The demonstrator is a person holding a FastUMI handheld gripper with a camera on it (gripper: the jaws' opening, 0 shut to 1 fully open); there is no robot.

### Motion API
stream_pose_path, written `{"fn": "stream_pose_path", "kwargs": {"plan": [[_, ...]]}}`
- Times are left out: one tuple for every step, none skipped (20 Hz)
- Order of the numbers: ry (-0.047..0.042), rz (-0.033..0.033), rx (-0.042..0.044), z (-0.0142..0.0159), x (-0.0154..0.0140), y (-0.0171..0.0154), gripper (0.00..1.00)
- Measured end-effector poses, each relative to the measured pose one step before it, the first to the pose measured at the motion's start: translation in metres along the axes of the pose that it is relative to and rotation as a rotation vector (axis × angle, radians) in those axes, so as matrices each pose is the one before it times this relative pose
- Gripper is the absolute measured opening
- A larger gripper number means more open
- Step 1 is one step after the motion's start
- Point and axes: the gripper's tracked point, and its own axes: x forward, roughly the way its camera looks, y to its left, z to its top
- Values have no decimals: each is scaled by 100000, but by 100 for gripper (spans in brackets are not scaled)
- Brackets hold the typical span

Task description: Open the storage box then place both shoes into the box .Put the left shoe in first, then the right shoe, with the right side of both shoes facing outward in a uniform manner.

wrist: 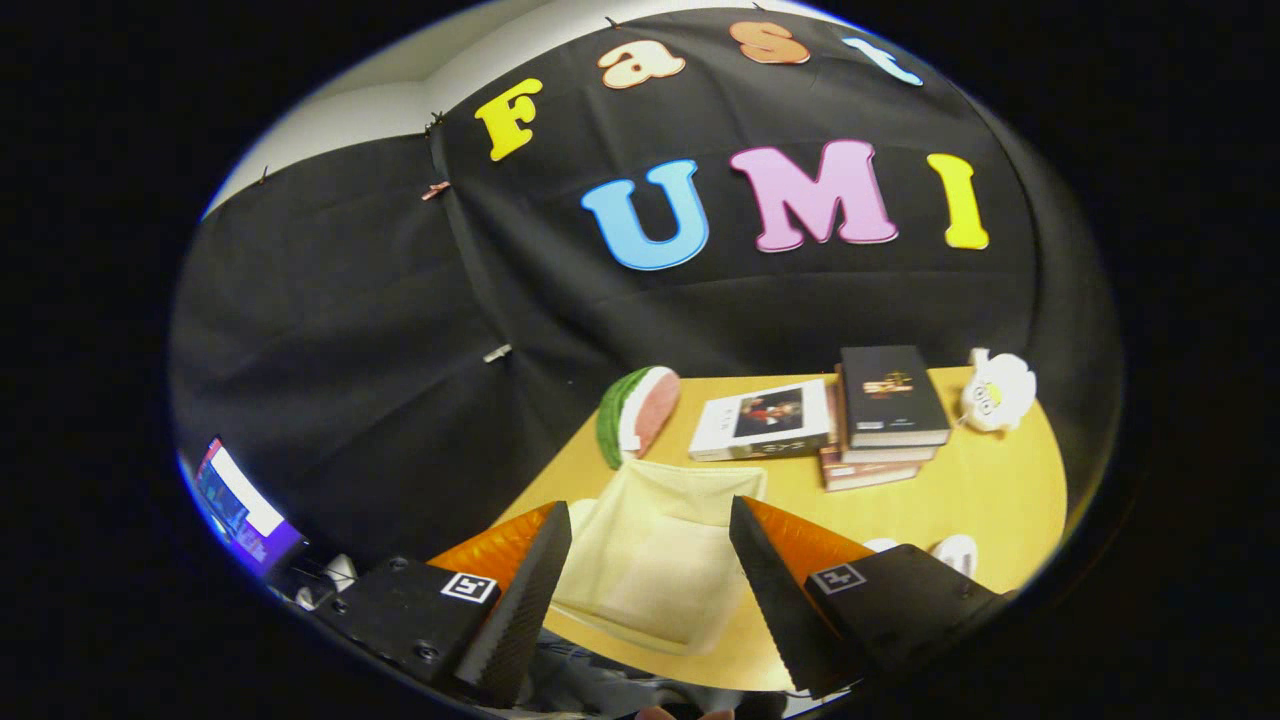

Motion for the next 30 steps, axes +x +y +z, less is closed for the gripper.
{"fn": "stream_pose_path", "kwargs": {"plan": [[-268, -4371, -2143, -361, -788, -1951, 98], [702, -3891, -1647, -598, -278, -1797, 98], [1471, -2782, -949, -727, -117, -1669, 98], [1422, -3140, -850, -806, -184, -1732, 98], [1901, -2543, -1026, -883, -208, -1515, 98], [2366, -2694, -1334, -1101, -30, -1463, 98], [2760, -1946, -1225, -1345, 42, -1279, 98], [3520, -1376, -1136, -1500, 142, -945, 98], [3633, -952, -752, -1477, 364, -834, 97], [3425, -330, -638, -1591, 484, -523, 95], [3856, -280, -691, -1656, 827, -316, 93], [4355, -487, -853, -1738, 941, -458, 90], [4125, -880, -825, -1773, 850, -525, 88], [3760, -913, -827, -1496, 1098, -473, 86], [3082, -982, -217, -1389, 1325, -517, 85], [3349, -1303, 365, -1402, 1623, -748, 84], [2696, -1553, 559, -949, 1137, -714, 84], [2710, -1127, 1076, -853, 1207, -569, 82], [1565, -905, 1107, -541, 1308, -396, 80], [1071, -655, 1273, -193, 1132, -362, 79], [935, -834, 1559, -96, 1079, -320, 77], [-135, -704, 3126, 272, 1141, -123, 77], [121, 31, 3960, 251, 1095, -6, 77], [-253, 241, 4451, 274, 854, 180, 76], [-735, -1157, 3920, 339, 777, -200, 75], [-520, -1324, 2680, 246, 651, -255, 70], [14, 32, 2800, 77, 634, -1, 66], [-440, 2957, 4544, 220, 213, 637, 59], [1011, 3088, 4623, -169, 313, 716, 57], [646, 950, 3986, 25, -121, 31, 42]]}}
